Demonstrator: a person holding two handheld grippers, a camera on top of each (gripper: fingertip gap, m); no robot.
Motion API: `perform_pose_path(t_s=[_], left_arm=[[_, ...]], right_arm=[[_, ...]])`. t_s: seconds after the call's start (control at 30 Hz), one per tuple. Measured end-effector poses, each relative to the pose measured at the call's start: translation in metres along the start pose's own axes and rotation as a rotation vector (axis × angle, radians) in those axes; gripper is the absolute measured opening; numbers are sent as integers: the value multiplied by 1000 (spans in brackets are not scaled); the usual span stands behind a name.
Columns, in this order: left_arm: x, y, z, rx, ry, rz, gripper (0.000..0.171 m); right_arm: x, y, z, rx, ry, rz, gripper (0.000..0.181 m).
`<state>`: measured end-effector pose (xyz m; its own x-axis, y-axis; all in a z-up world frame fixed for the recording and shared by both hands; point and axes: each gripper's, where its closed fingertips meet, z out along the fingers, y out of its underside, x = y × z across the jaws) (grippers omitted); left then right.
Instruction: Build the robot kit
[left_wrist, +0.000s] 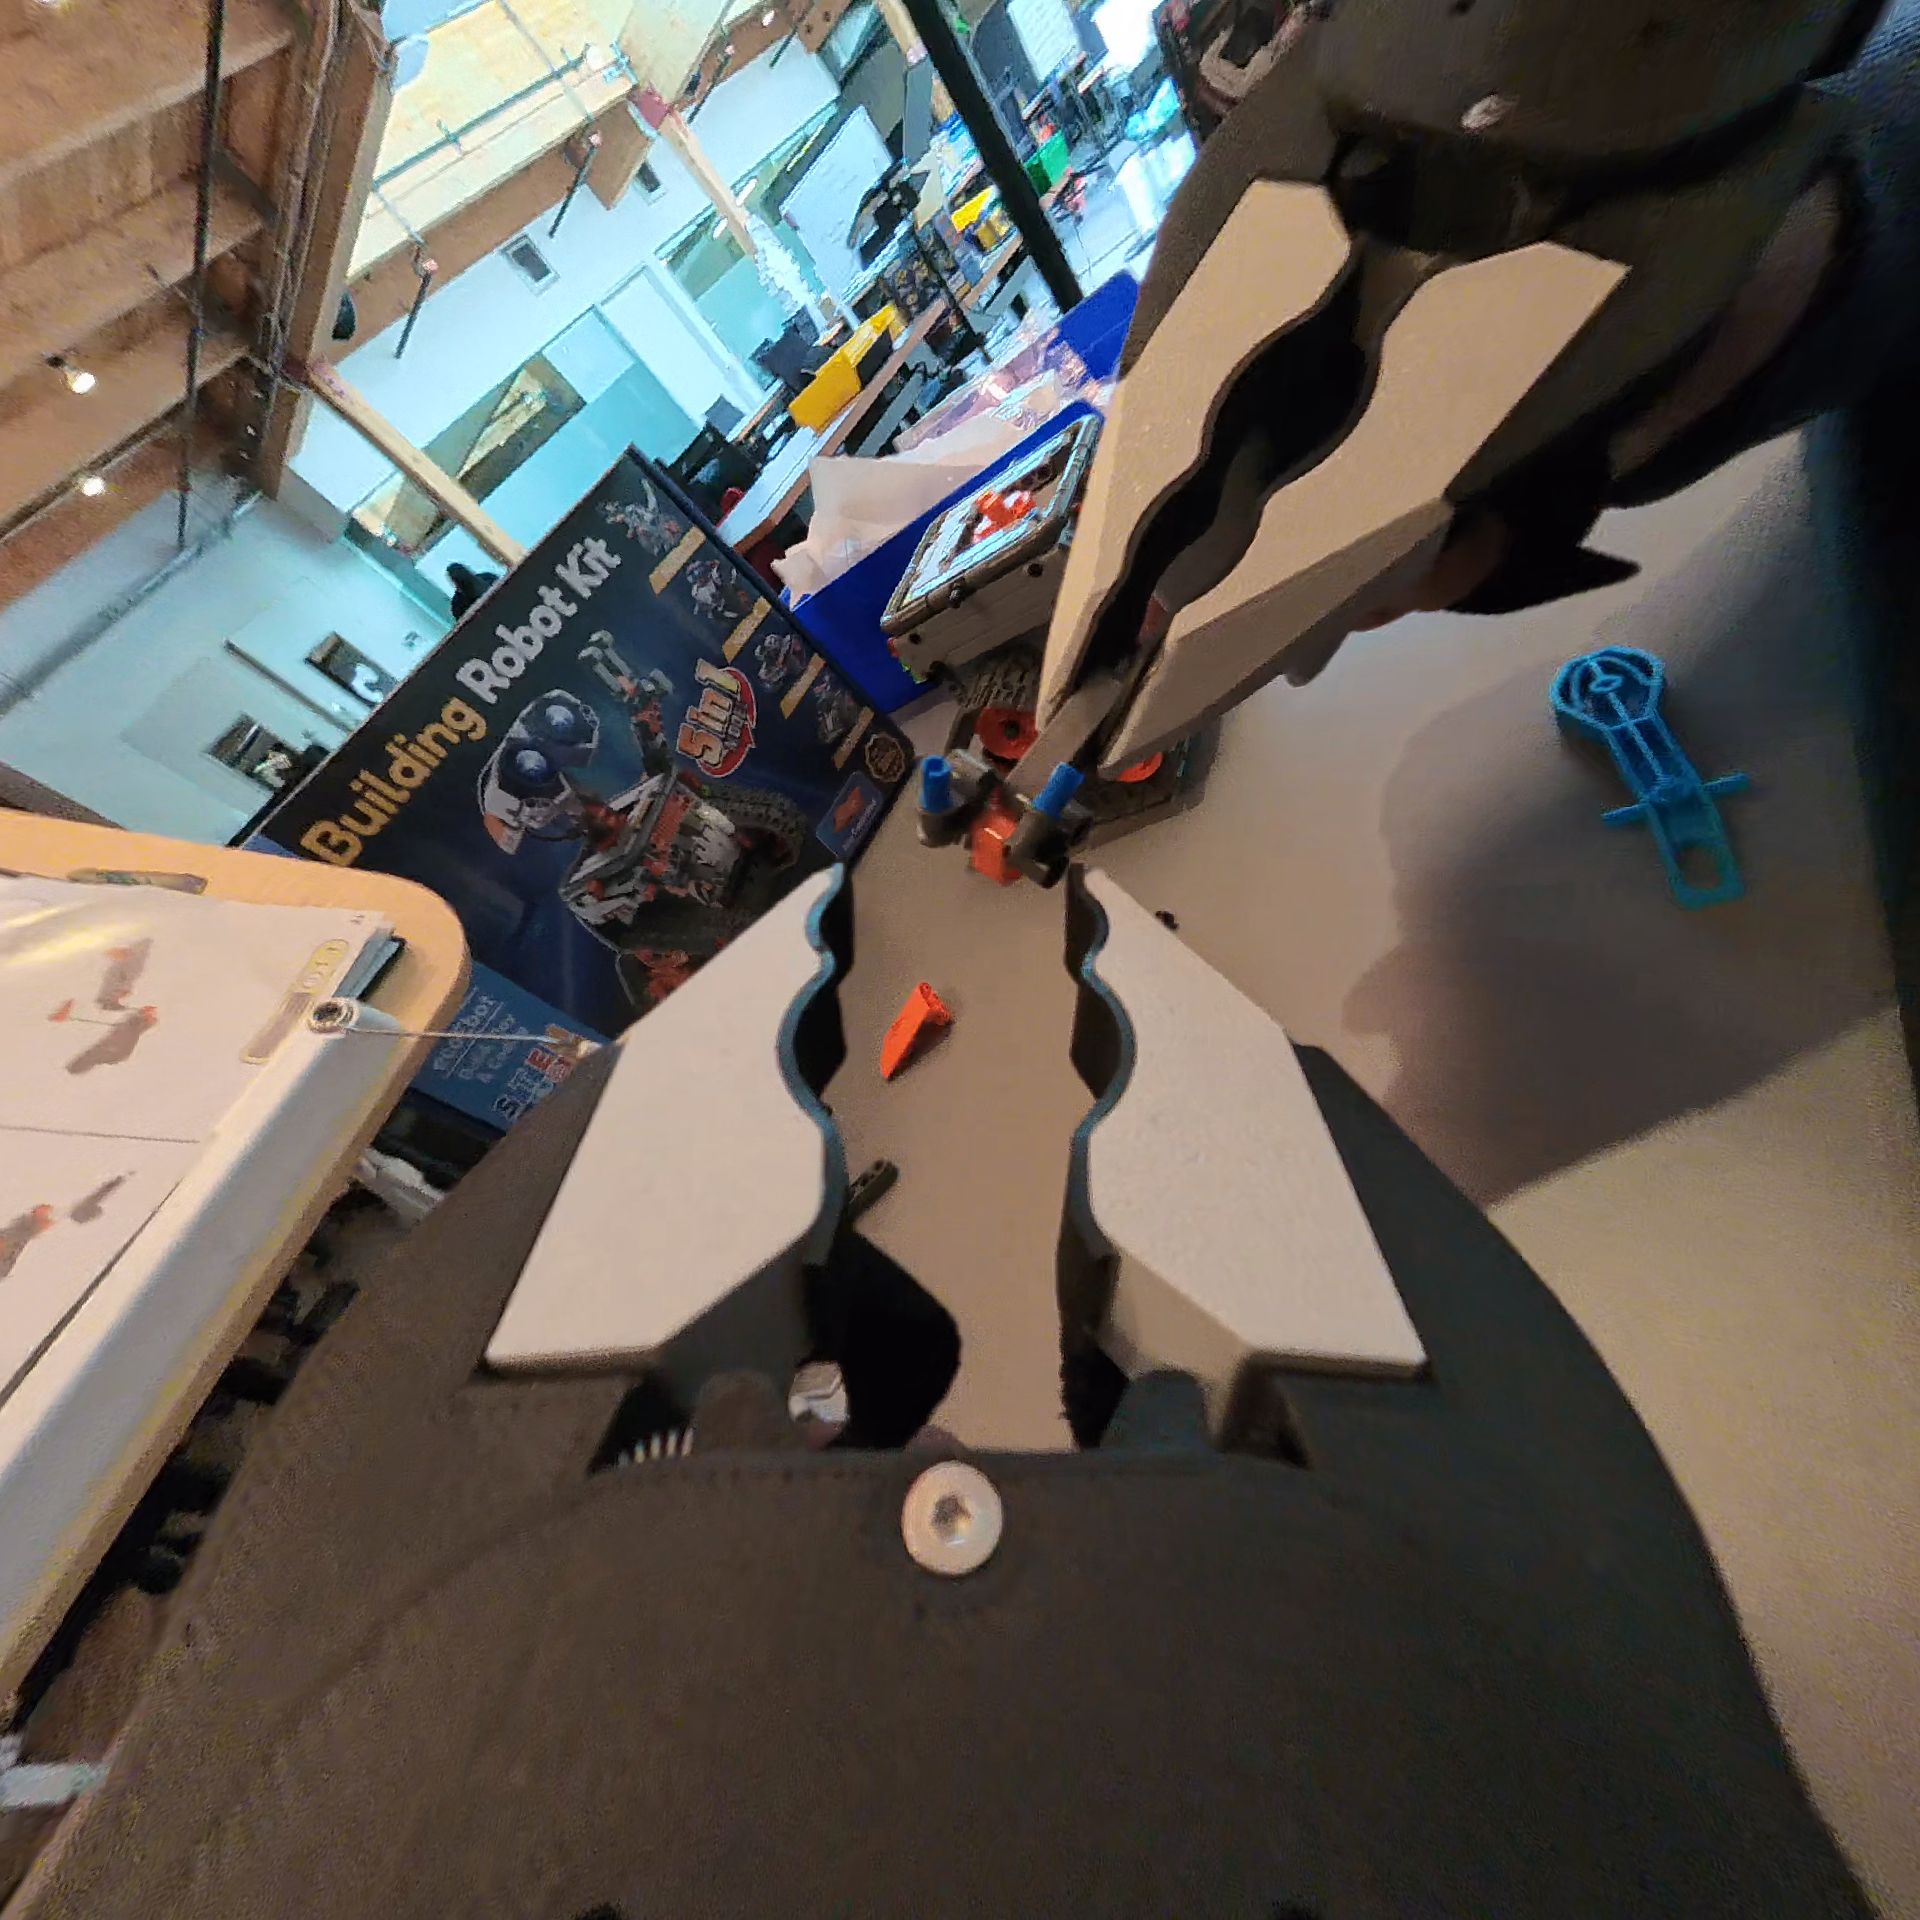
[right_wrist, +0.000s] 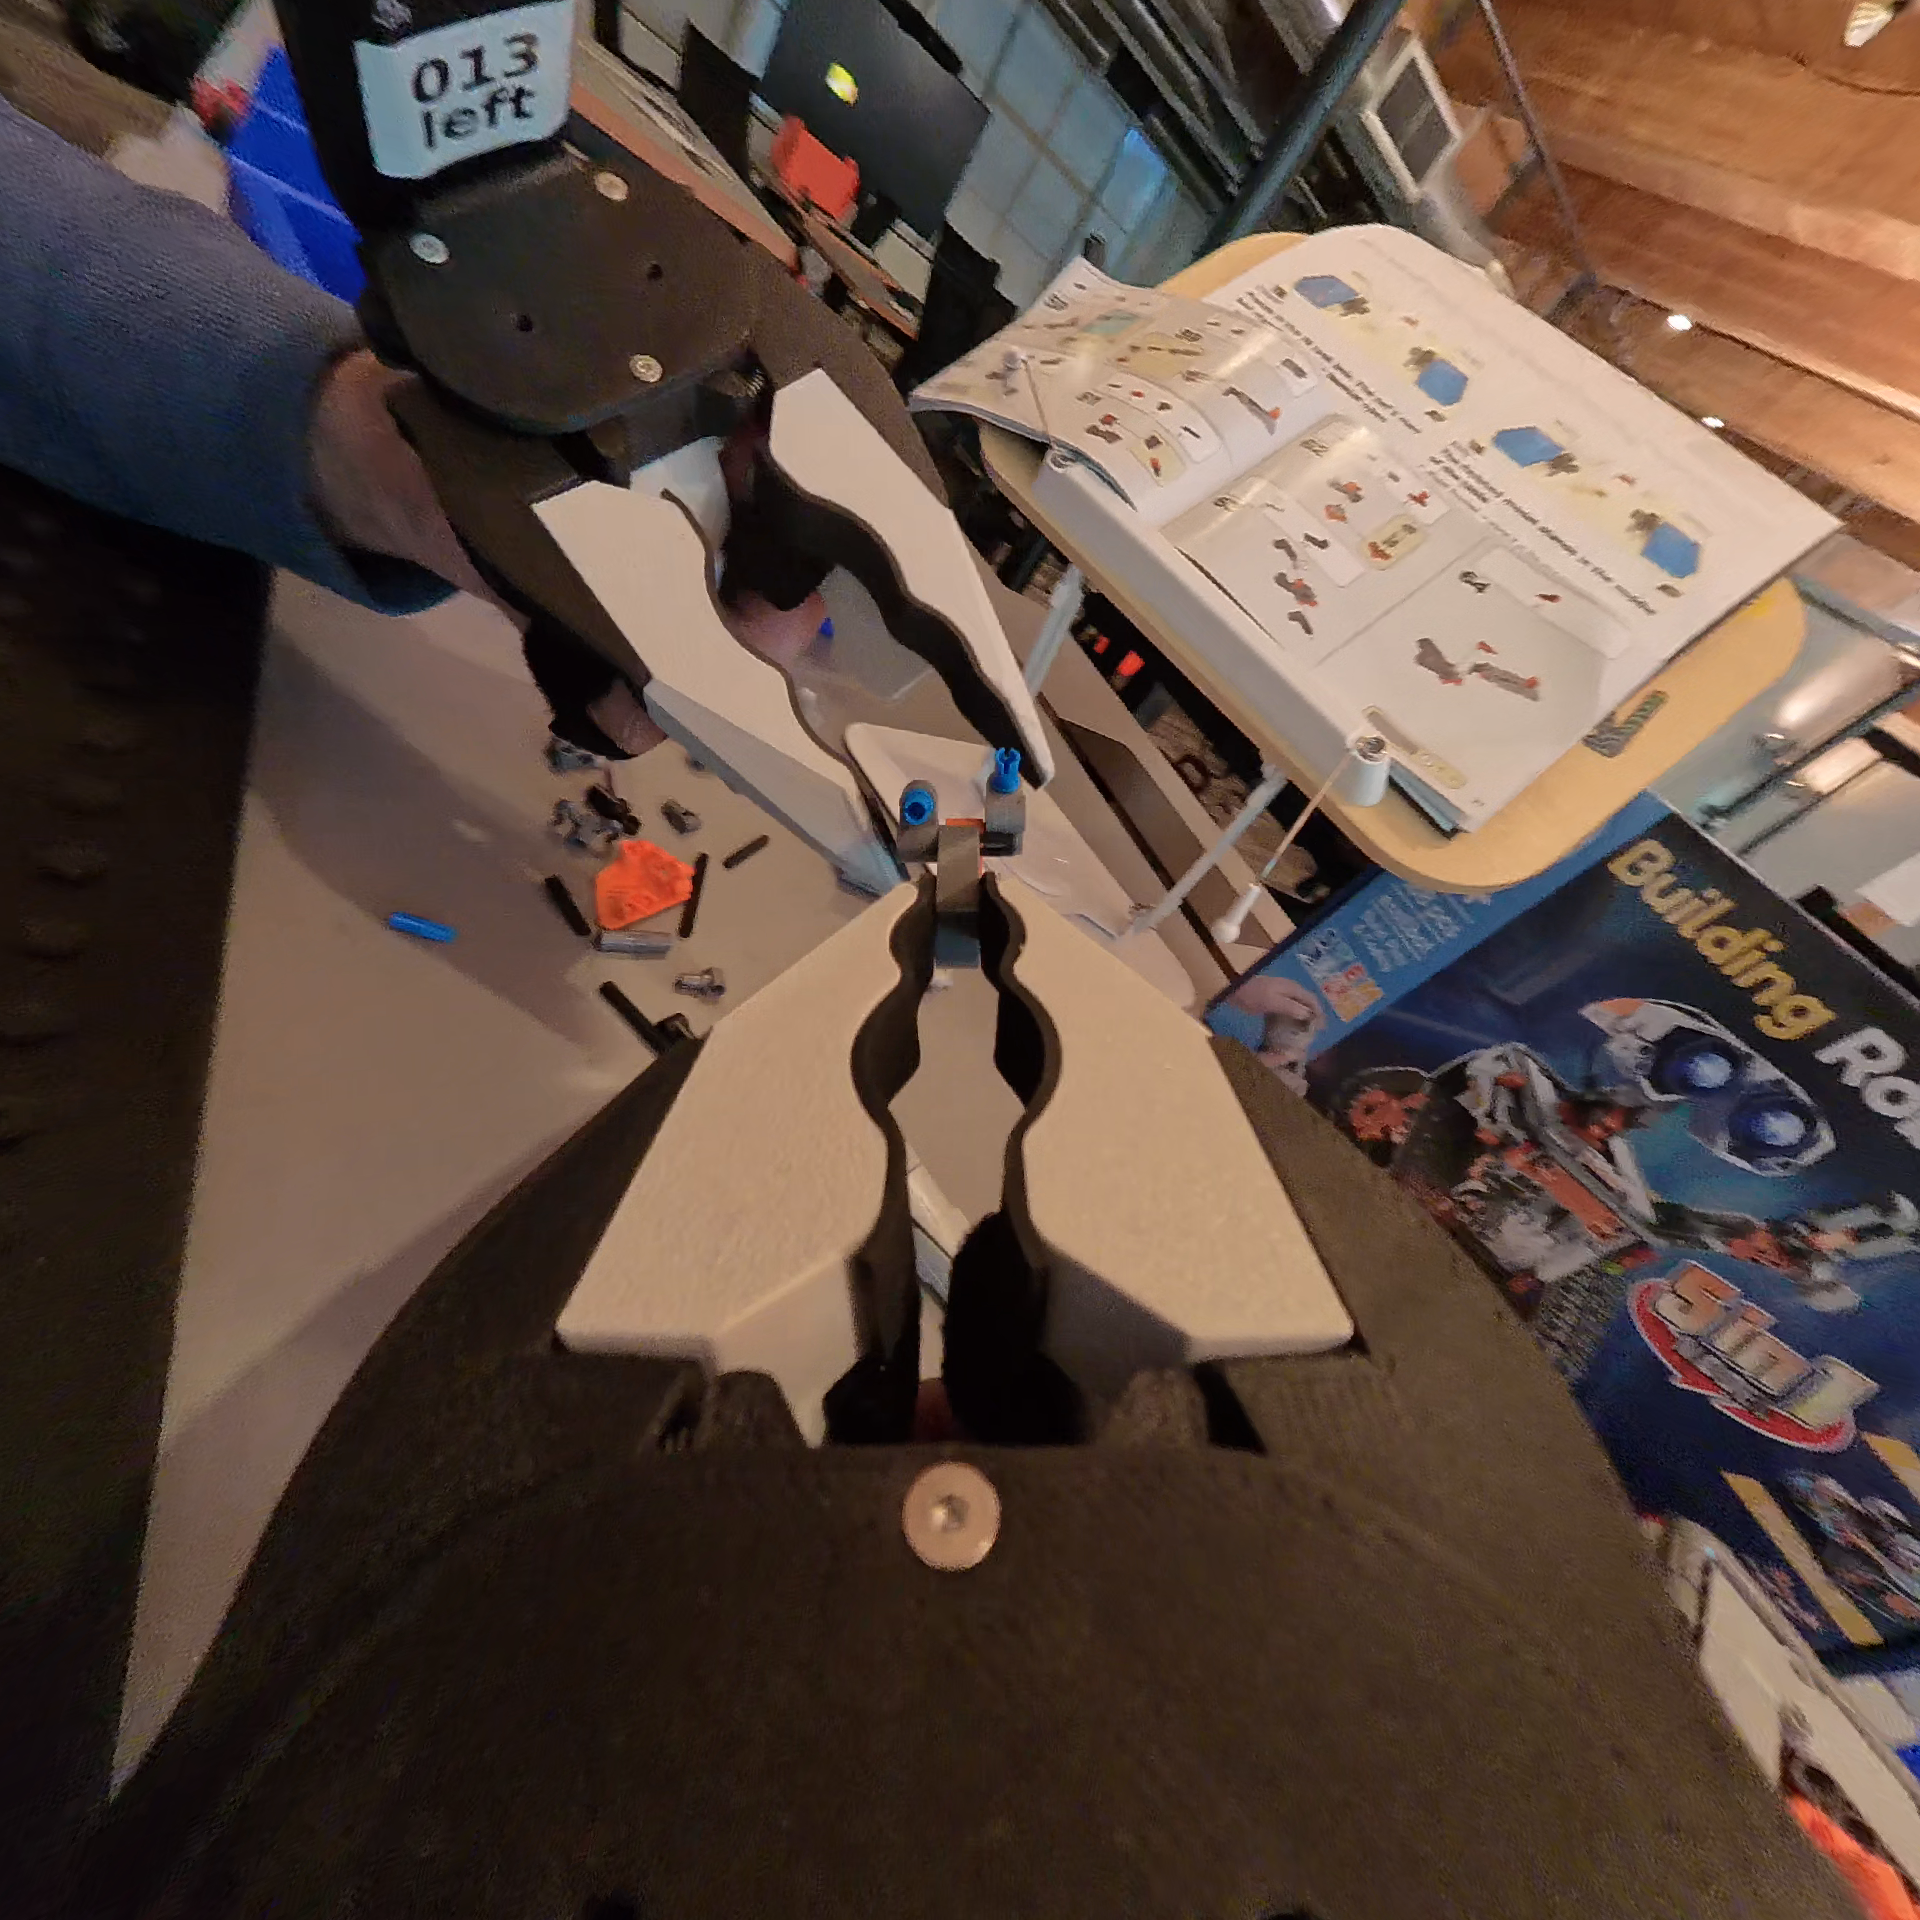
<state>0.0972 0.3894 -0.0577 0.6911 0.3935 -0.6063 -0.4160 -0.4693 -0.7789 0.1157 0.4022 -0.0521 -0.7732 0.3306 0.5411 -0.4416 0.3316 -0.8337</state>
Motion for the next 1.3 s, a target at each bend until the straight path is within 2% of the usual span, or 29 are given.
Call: perform_pose_path(t_s=[0.07, 0.1, 0.23, 0.33, 0.43, 0.6, 0.73, 0.8, 0.83, 0.97, 1.07, 1.2, 1.3], left_arm=[[9, -7, -2, 27, 55, 22, 50], [11, -6, -2, 18, 66, 32, 50], [38, -7, -2, 34, 210, 17, 30], [45, -14, -8, 83, 276, -16, 28], [49, -14, -10, 55, 283, 41, 27], [50, -14, -10, 4, 213, 174, 24], [43, -14, -8, 16, 142, 223, 26], [36, -9, -5, -8, 129, 164, 27], [34, -4, -4, -27, 149, 95, 33], [32, -9, -9, 53, 330, -298, 38], [42, -16, -13, 103, 486, -493, 35], [51, -25, -17, 167, 576, -570, 13], [50, -28, -16, 191, 555, -555, 12]], right_arm=[[-4, -1, -3, 14, -44, -6, 6], [-9, -3, -4, 30, -84, -10, 6], [-27, -6, -9, 68, -215, -3, 6], [-33, -10, -15, 107, -293, 59, 6], [-37, -9, -17, 107, -337, 72, 6], [-39, -5, -19, 100, -389, 125, 6], [-34, -5, -16, 106, -360, 119, 6], [-29, -8, -16, 118, -318, 87, 6], [-26, -9, -16, 129, -290, 74, 6], [-24, -14, -17, 161, -248, 9, 6], [-27, -19, -18, 192, -253, -20, 6], [-25, -18, -20, 201, -252, -30, 6], [-22, -13, -20, 190, -265, 19, 6]])
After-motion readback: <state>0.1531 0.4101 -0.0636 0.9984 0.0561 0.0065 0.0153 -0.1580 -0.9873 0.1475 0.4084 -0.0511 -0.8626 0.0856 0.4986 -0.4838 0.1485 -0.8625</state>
